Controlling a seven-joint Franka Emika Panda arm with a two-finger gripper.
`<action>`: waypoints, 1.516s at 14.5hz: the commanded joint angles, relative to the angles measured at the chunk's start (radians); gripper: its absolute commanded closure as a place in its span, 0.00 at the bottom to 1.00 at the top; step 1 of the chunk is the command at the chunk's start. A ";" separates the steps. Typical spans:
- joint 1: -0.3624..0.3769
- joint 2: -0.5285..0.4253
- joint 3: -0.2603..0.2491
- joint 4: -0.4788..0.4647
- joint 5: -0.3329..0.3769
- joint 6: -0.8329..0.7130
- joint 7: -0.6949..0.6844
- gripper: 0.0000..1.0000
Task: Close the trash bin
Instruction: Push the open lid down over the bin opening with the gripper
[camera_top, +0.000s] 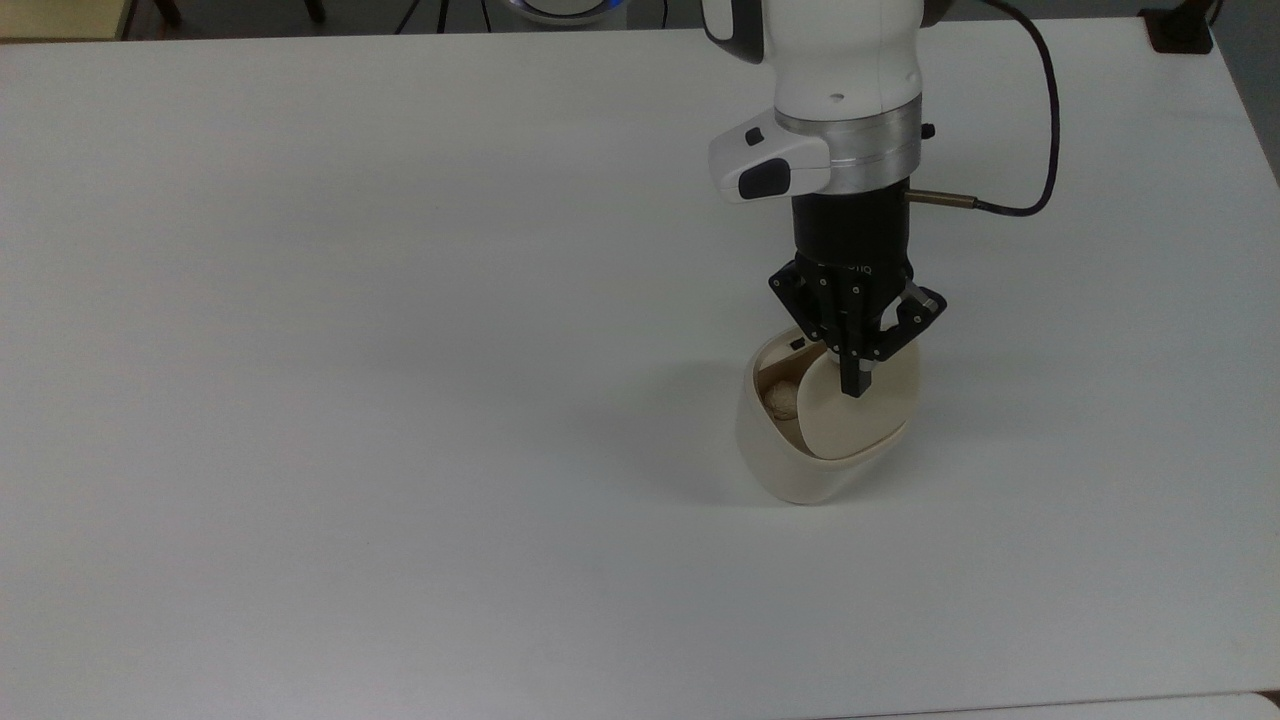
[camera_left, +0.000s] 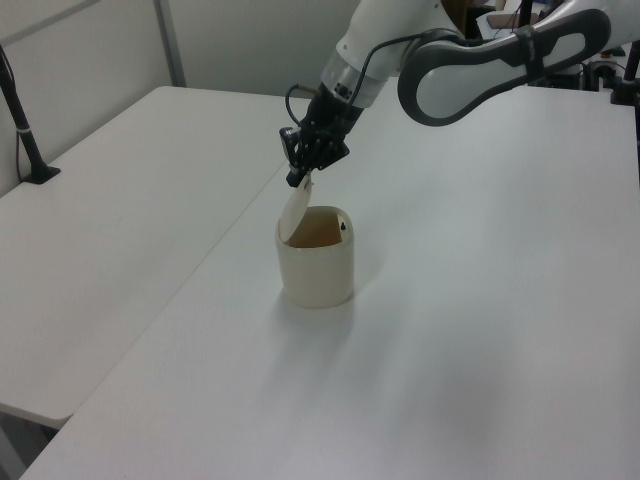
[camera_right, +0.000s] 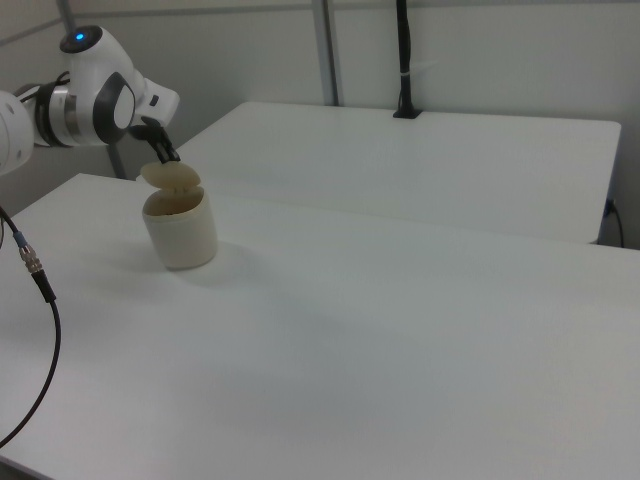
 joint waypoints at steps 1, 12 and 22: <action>0.008 -0.064 -0.006 -0.076 -0.009 -0.054 -0.045 1.00; -0.003 -0.072 -0.006 -0.120 -0.009 -0.174 -0.120 1.00; 0.006 -0.032 -0.006 -0.162 -0.020 -0.176 -0.149 1.00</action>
